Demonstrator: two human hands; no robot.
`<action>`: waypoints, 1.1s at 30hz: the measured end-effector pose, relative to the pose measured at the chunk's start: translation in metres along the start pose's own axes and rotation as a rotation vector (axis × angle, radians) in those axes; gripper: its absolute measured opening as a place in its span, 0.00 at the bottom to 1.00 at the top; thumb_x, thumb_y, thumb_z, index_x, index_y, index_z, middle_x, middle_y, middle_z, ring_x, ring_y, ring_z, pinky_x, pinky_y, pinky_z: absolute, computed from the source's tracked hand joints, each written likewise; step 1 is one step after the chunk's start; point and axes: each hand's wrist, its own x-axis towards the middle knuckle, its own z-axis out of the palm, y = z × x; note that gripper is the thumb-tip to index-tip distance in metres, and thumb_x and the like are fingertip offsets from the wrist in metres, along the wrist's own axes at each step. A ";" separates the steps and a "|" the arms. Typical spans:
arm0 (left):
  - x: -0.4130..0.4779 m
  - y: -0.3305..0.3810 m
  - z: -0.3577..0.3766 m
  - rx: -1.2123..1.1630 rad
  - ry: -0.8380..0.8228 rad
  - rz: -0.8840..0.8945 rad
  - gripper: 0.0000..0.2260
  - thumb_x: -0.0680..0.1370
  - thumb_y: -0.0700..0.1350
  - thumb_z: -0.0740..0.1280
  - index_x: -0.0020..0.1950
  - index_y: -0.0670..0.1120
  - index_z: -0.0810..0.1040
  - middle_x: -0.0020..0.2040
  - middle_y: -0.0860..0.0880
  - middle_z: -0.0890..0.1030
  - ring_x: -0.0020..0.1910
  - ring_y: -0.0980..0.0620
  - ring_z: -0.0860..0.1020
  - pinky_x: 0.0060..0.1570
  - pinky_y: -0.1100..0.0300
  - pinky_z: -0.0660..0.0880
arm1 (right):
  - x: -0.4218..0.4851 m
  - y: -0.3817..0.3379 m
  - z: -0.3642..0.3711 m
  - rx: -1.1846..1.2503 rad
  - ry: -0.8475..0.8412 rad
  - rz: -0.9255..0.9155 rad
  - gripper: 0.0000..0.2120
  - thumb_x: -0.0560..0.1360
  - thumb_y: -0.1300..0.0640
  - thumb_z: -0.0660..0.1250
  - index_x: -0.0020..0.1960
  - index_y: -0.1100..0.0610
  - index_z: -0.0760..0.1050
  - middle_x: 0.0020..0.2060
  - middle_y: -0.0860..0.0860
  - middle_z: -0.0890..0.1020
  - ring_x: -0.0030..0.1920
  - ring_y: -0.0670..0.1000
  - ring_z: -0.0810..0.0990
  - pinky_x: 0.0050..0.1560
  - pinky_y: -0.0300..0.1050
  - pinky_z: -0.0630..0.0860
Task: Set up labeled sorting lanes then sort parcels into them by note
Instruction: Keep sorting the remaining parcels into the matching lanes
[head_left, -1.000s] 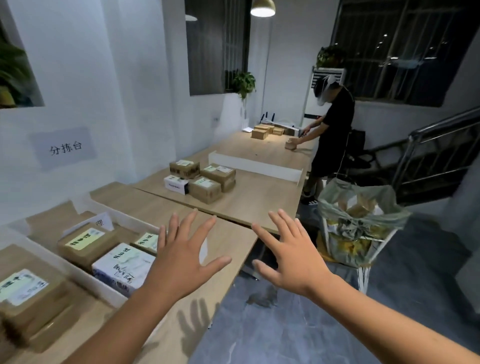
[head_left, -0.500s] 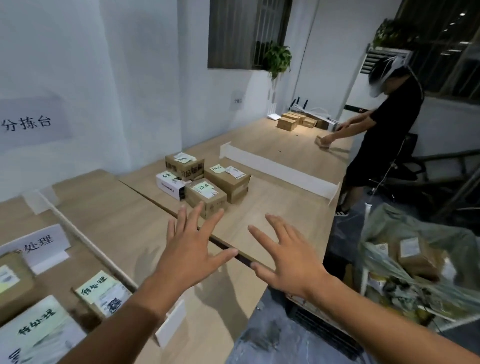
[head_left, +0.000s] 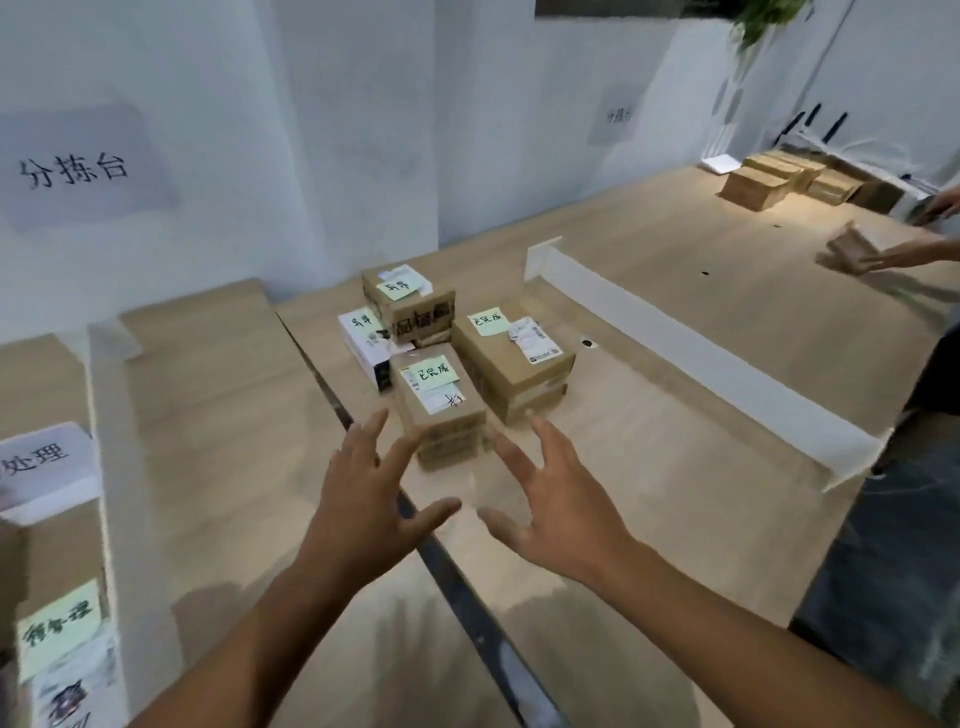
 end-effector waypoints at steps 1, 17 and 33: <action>0.013 0.002 0.008 -0.006 0.002 -0.031 0.44 0.66 0.79 0.57 0.79 0.67 0.51 0.83 0.53 0.48 0.81 0.45 0.50 0.75 0.39 0.62 | 0.015 0.013 0.005 0.013 0.004 -0.044 0.44 0.74 0.29 0.63 0.80 0.33 0.41 0.80 0.54 0.51 0.79 0.58 0.59 0.63 0.54 0.75; 0.177 -0.109 0.178 -0.310 -0.160 -0.322 0.46 0.70 0.62 0.76 0.80 0.67 0.51 0.83 0.49 0.40 0.82 0.44 0.48 0.76 0.47 0.59 | 0.222 0.128 0.182 0.251 -0.341 -0.045 0.45 0.74 0.38 0.72 0.78 0.32 0.45 0.79 0.49 0.48 0.80 0.58 0.53 0.74 0.59 0.65; 0.132 -0.066 0.149 -0.451 0.028 -0.218 0.40 0.71 0.49 0.79 0.75 0.69 0.61 0.82 0.54 0.53 0.76 0.63 0.62 0.69 0.64 0.71 | 0.181 0.134 0.144 0.485 -0.198 -0.218 0.40 0.71 0.41 0.74 0.77 0.32 0.58 0.67 0.46 0.60 0.63 0.40 0.69 0.68 0.42 0.75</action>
